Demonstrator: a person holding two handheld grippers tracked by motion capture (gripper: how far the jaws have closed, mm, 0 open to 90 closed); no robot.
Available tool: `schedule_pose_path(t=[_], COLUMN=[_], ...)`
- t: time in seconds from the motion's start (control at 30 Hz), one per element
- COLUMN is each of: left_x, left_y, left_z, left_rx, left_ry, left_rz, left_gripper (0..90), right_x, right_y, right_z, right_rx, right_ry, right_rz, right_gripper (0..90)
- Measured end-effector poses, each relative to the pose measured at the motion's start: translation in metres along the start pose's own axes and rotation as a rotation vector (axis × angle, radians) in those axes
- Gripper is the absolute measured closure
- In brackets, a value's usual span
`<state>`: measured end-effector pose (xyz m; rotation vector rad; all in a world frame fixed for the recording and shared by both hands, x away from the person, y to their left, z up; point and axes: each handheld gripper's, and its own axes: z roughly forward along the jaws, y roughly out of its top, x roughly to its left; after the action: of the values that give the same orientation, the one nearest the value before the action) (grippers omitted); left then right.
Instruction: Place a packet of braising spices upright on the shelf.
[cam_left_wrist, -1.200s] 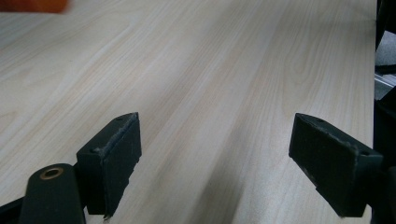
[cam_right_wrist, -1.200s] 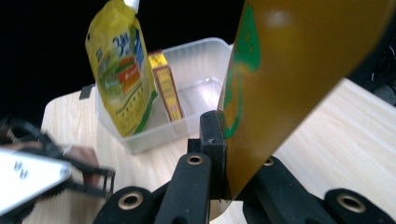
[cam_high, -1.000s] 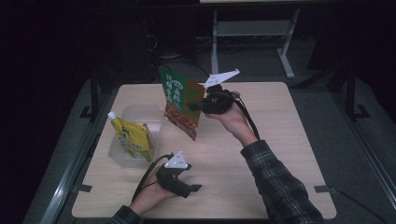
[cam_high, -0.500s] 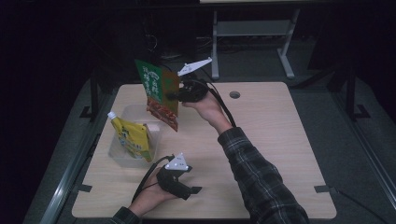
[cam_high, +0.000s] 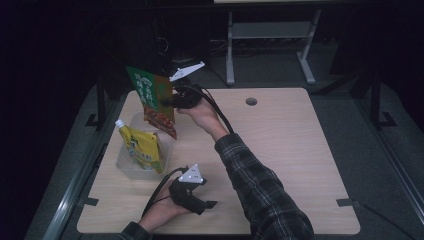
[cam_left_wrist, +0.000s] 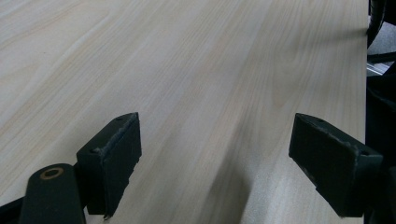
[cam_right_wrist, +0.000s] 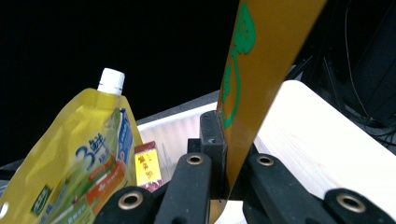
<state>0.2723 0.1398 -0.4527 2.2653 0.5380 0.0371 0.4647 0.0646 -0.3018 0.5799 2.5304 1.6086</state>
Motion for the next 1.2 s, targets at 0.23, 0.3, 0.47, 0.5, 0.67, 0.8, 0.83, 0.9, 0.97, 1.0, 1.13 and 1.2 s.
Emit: schedule_pose_path(t=[0.23,0.3,0.47,0.5,0.67,0.8,0.83,0.9,0.97,1.0,1.13,1.2], left_x=[-0.001,-0.001,-0.002,-0.002,-0.001,-0.001,-0.001,-0.001,-0.001,-0.001,-0.001,-0.001], left_y=[0.001,0.001,0.001,0.001,0.001,0.001,0.001,0.001,0.001,0.001,0.001,0.001], left_z=[0.002,0.002,0.002,0.002,0.002,0.002,0.002,0.003,0.003,0.002,0.002,0.002], left_rx=[-0.008,-0.006,-0.014,-0.011,-0.001,0.003,0.006,0.005,0.004,0.009,0.006,0.010], left_ry=[-0.005,-0.006,-0.008,-0.008,-0.012,-0.015,-0.016,-0.016,-0.016,-0.015,-0.014,-0.016], left_rz=[-0.008,-0.005,-0.019,-0.018,-0.004,0.005,0.006,0.000,0.002,0.004,0.001,0.006], left_gripper=[16.4,16.3,16.4,16.4,16.3,16.4,16.3,16.4,16.4,16.4,16.3,16.4], right_x=[0.003,0.004,0.004,0.005,0.003,0.004,0.005,0.006,0.007,0.007,0.007,0.007], right_y=[0.002,0.001,-0.002,-0.003,-0.011,-0.017,-0.019,-0.021,-0.022,-0.023,-0.025,-0.025], right_z=[0.019,0.024,0.034,0.036,0.044,0.051,0.052,0.055,0.057,0.058,0.058,0.058], right_rx=[0.005,0.007,0.008,0.013,0.035,0.054,0.059,0.065,0.073,0.077,0.074,0.076], right_ry=[-0.002,-0.001,0.002,0.001,-0.007,-0.007,-0.009,-0.008,-0.009,-0.009,-0.004,-0.005], right_rz=[-0.009,-0.007,-0.007,-0.008,-0.011,-0.008,-0.016,-0.020,-0.027,-0.031,-0.023,-0.026], right_gripper=[89.7,89.7,89.7,89.7,89.7,89.7,89.6,89.6,89.6,89.6,89.5,89.4])
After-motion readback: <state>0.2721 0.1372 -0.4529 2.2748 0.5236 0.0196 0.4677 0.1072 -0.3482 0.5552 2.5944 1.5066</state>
